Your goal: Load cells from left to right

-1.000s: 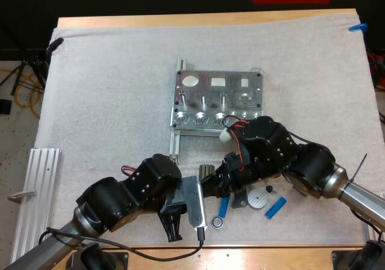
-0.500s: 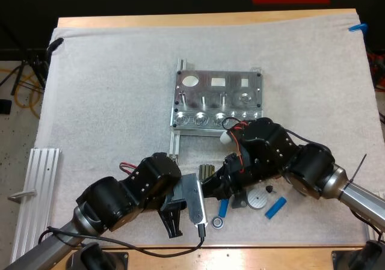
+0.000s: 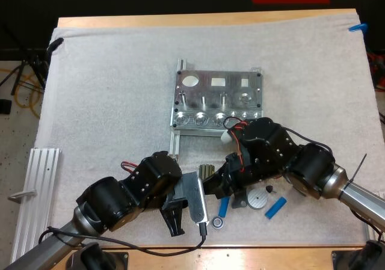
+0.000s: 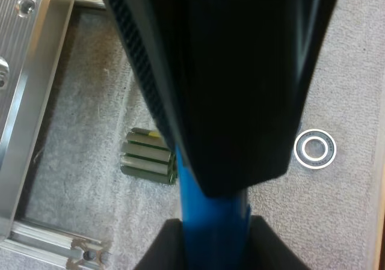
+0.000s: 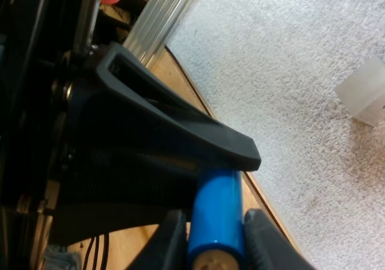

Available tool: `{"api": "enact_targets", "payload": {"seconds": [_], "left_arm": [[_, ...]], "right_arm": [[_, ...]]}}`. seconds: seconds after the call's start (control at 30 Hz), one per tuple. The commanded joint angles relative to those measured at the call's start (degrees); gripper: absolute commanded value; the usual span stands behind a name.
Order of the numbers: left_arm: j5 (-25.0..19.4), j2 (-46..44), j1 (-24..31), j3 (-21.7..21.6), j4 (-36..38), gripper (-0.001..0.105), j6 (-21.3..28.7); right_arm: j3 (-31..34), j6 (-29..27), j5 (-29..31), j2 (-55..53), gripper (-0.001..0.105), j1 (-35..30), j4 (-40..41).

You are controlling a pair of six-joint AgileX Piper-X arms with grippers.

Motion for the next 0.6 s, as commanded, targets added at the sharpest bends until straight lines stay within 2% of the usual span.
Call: {"api": "enact_targets", "payload": {"seconds": [0.0, 0.1, 0.2, 0.23, 0.37, 0.43, 0.5, 0.57], "left_arm": [[-0.5, -0.2, -0.3, -0.2, -1.5, 0.000, -1.1], [-0.5, -0.2, -0.3, -0.2, -1.5, 0.002, -0.9], [-0.5, -0.2, -0.3, -0.2, -1.5, 0.018, -0.9], [-0.7, -0.4, -0.3, -0.2, -1.5, 0.027, -0.9], [-1.3, -1.8, -0.3, -0.2, -1.5, 0.080, -1.6], [-3.4, -3.2, -0.3, -0.2, -1.5, 0.088, -2.8], [-6.0, -5.1, -0.3, -0.2, -1.2, 0.088, -4.2], [-7.1, -8.0, -0.3, -0.2, -0.3, 0.088, -5.9]], "right_arm": [[-0.2, -0.9, -1.1, -0.1, 0.000, 0.0, 0.1], [-0.2, -0.9, -1.0, -0.1, 0.000, 0.0, 0.0], [-0.2, -0.9, -1.0, -0.1, 0.000, 0.0, 0.0], [-0.2, -0.9, -1.0, -0.1, 0.000, 0.0, 0.0], [-0.5, -0.9, -1.0, -0.1, 0.000, 0.0, 0.0], [-1.1, -0.9, -1.0, -0.1, 0.000, 0.0, 0.0], [-2.5, -0.9, 0.5, -0.1, 0.000, -0.1, 1.4], [-5.2, -2.0, 5.6, -0.1, 0.000, -0.1, 5.7]]}}
